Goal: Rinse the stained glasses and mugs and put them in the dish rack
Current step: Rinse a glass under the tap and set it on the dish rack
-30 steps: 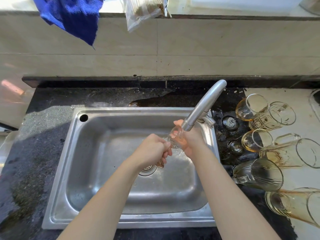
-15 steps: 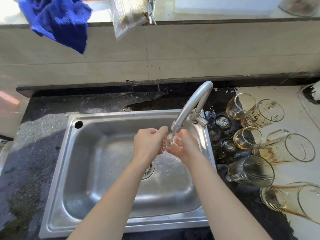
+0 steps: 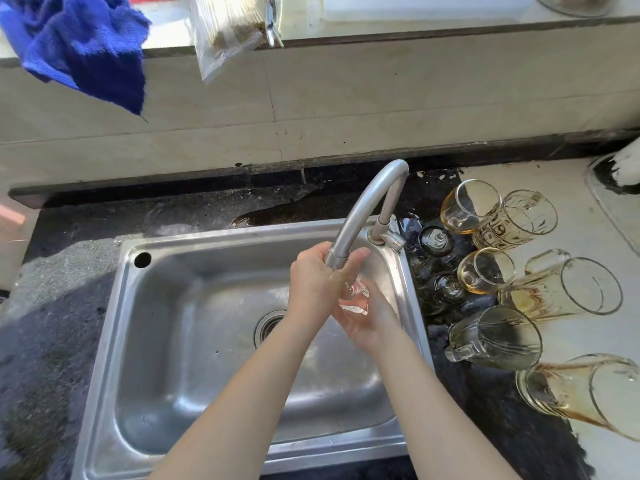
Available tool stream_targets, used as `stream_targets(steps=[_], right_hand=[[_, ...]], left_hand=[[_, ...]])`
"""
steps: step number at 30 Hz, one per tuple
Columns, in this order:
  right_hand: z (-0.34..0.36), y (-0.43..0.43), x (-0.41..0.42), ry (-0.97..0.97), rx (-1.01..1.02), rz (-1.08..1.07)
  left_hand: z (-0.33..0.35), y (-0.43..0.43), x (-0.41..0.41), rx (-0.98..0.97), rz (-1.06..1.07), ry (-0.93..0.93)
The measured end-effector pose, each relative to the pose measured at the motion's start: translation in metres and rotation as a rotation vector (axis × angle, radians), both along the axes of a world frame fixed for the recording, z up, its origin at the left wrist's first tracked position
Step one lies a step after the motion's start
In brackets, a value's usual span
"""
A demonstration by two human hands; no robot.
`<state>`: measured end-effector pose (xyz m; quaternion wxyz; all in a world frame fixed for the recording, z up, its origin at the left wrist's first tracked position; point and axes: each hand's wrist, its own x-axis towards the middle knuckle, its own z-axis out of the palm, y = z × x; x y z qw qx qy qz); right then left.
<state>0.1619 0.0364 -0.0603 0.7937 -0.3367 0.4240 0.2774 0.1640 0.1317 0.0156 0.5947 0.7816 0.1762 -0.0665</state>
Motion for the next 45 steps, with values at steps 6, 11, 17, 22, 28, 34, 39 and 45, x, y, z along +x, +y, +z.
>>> stream_targets(steps=[6, 11, 17, 22, 28, 34, 39, 45], right_hand=[[0.010, 0.005, 0.001, -0.035, -0.072, 0.044], [0.018, 0.008, 0.007, -0.154, -0.297, 0.104], [0.029, 0.018, 0.019, -0.535, -0.616, 0.354], [0.030, 0.037, 0.012, -0.591, -0.635, 0.354], [0.037, 0.043, 0.029, -0.239, -0.145, 0.126], [0.043, 0.049, 0.021, -0.343, -0.326, 0.214], [0.040, 0.041, 0.026, -0.310, -0.091, 0.191], [0.046, 0.040, 0.021, -0.340, 0.073, 0.012]], left_hand=[[0.017, -0.005, -0.003, 0.503, 0.003, 0.041], [0.016, 0.033, 0.008, 0.179, -0.155, 0.392], [0.001, 0.061, -0.022, -0.394, -0.170, 0.611], [0.003, 0.054, -0.023, -0.366, 0.088, 0.545], [0.009, 0.047, -0.031, -0.098, 0.065, 0.404], [0.003, 0.047, -0.046, 0.832, -0.279, 0.021], [0.000, 0.048, -0.054, 0.631, -0.245, 0.005], [0.013, 0.064, -0.045, -0.484, -0.201, 0.422]])
